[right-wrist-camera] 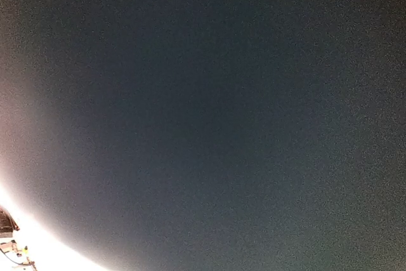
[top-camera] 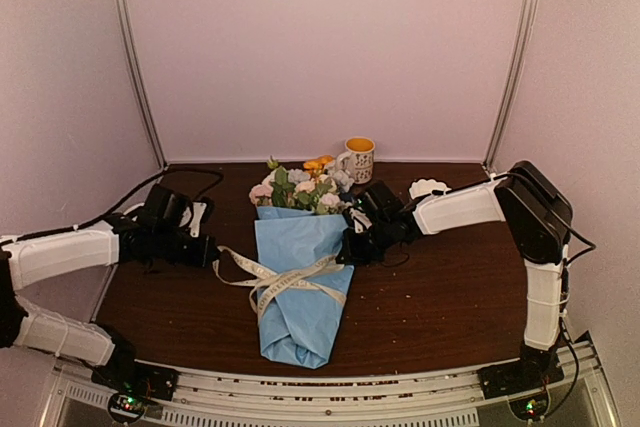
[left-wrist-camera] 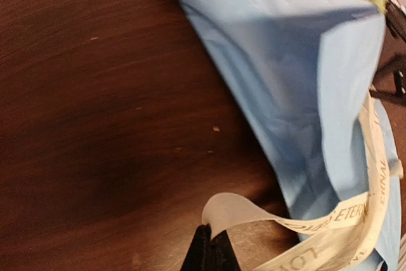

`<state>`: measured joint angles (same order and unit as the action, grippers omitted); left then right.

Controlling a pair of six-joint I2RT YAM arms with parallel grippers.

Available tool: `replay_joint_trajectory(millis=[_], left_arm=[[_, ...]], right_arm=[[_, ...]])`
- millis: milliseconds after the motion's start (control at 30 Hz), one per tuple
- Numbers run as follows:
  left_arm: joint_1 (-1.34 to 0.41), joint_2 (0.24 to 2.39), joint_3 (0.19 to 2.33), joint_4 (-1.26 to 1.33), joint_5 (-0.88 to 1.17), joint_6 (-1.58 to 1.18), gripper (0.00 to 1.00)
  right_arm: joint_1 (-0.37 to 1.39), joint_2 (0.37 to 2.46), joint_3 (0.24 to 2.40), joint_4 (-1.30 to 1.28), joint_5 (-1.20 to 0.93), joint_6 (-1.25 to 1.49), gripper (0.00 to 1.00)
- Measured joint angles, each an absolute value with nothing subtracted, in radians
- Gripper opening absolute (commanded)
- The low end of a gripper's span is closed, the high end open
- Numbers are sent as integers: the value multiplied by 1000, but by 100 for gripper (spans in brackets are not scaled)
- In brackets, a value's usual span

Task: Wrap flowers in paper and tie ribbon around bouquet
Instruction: Cross the ribbon over the folded bouquet.

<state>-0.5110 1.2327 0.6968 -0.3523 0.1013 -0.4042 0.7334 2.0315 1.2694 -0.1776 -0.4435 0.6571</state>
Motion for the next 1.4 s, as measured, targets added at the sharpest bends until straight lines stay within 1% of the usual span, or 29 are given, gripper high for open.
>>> replay_joint_trajectory(millis=[133,300,333,367,400,533,633,667,733,800,900,1033,1133,1267,1400], left_arm=[[-428,1097,565,-306,30,-553,0],[-422,956,413,-295,-48,-741,0],[-422,936,398,-303,-62,-768,10],[-421,907,379,-313,-83,-802,17],[-421,885,366,-322,-95,-820,19],[-418,768,294,-341,-131,-915,20],[-419,715,241,-367,-140,-967,23],[-419,707,231,-379,-141,-974,23],[-419,703,231,-389,-136,-963,20],[-420,708,252,-390,-122,-922,20],[-471,736,351,-388,-108,-804,26],[-648,813,535,-284,-53,-587,41],[-753,936,651,-209,40,-432,50],[-865,1197,805,-220,157,-212,57],[-953,1402,937,-316,207,1,60]], right_arm=[[734,2032,1269,-182,-442,656,0],[734,2032,1269,-184,-441,654,0],[734,2032,1269,-184,-441,654,0],[735,2032,1269,-184,-441,654,0],[735,2032,1269,-184,-441,653,0],[736,2032,1269,-186,-441,653,0],[736,2032,1269,-187,-441,652,0],[736,2032,1269,-187,-441,652,0],[736,2032,1271,-189,-441,652,0],[736,2032,1272,-192,-441,651,0],[736,2032,1273,-196,-440,649,0],[738,2032,1273,-199,-437,650,0],[743,2032,1273,-198,-435,651,0],[747,2032,1273,-199,-433,651,0],[749,2032,1273,-199,-432,651,0]])
